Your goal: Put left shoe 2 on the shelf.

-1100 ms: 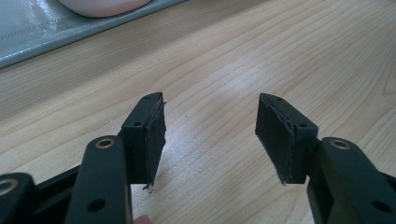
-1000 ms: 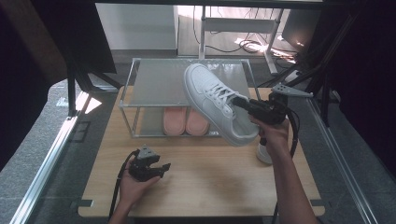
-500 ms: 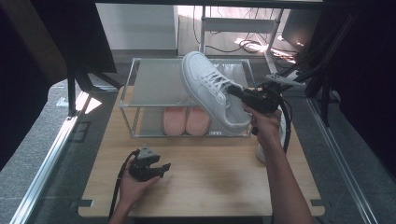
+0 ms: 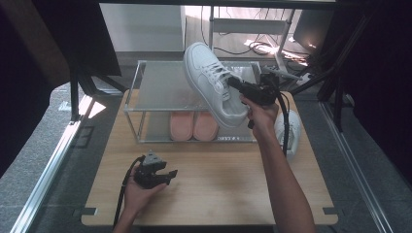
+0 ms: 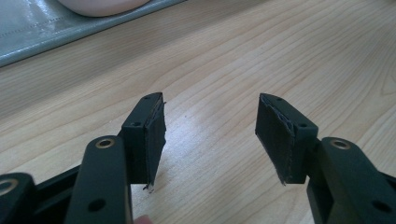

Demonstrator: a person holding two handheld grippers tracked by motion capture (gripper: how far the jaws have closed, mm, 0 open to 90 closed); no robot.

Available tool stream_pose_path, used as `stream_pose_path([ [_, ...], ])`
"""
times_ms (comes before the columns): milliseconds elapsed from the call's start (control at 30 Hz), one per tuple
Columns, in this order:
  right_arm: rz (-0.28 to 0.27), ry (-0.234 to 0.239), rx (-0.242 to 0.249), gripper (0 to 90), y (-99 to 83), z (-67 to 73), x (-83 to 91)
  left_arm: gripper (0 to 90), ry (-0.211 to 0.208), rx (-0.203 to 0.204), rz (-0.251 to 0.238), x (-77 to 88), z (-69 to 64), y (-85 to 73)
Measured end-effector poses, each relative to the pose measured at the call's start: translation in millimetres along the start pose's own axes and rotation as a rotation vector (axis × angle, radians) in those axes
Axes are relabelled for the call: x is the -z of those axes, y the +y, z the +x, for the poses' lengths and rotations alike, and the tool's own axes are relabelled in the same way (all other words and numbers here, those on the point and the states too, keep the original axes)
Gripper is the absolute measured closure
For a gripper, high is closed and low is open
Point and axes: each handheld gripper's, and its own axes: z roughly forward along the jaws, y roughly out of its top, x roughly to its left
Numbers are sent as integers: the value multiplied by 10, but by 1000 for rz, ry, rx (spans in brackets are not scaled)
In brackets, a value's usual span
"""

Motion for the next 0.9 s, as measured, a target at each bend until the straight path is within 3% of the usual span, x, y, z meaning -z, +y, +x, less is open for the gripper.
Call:
stream_pose_path([
  [567, 16, -61, -74, 820, 110, 108, -513, 436, -6, -4, 11, -28, -15, -1],
  [900, 28, -132, -118, 816, 172, 110, -880, 436, -11, -3, 6, -18, 0, -3],
])
